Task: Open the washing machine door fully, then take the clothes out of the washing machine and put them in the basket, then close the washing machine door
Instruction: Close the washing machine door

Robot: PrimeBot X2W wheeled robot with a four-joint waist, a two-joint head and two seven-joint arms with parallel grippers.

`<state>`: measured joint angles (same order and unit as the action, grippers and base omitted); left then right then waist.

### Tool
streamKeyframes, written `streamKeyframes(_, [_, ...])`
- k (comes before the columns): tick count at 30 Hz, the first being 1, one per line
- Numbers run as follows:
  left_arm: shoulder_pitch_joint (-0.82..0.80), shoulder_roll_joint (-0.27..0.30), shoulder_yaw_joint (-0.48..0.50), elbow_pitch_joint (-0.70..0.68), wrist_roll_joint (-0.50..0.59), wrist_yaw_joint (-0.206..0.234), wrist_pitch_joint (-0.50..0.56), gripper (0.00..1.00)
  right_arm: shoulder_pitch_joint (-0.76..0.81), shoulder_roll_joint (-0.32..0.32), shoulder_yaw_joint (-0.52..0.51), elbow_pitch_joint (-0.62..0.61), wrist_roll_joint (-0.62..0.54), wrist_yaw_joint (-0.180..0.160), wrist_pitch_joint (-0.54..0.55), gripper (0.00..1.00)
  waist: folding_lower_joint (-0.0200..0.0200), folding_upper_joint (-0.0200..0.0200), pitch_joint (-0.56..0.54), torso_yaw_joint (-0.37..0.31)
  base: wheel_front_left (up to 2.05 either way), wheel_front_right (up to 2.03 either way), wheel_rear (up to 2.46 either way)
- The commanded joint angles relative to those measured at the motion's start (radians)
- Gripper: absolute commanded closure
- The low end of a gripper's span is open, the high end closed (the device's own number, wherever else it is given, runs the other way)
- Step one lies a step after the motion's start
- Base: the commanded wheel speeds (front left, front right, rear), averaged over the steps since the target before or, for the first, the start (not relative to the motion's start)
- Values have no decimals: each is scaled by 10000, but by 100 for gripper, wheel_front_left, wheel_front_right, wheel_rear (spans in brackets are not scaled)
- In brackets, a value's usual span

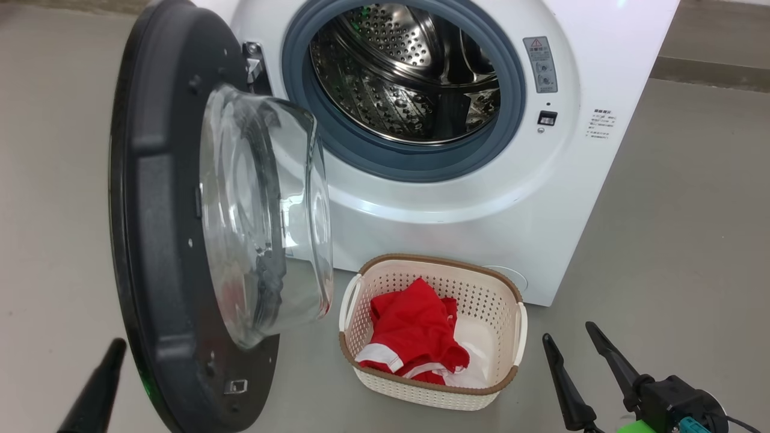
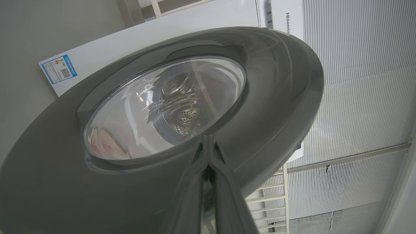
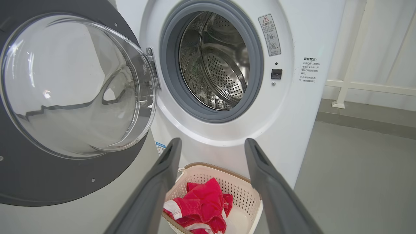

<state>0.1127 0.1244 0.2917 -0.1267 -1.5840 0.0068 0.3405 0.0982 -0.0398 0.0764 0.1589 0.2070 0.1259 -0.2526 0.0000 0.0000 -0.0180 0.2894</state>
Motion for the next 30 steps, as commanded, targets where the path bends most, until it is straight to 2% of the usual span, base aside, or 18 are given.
streamKeyframes(1, [-143, 207, 277, -218, 16, -94, 99, 100, -389, -104, 246, -256, 18, 48, -91, 0, 0, 0, 6, -11, 0, 0, 0])
streamKeyframes(17, [381, 182, -416, -805, -578, -479, 1332, 100, -422, -104, 253, -264, 61, 48, -92, 0, 0, 0, 114, -90, 0, 0, 0])
streamKeyframes(30, [416, -22, -924, -1164, -895, -862, 1846, 100, -674, -104, 250, -348, -24, 48, -92, 0, 0, 0, 622, -676, 0, 0, 0])
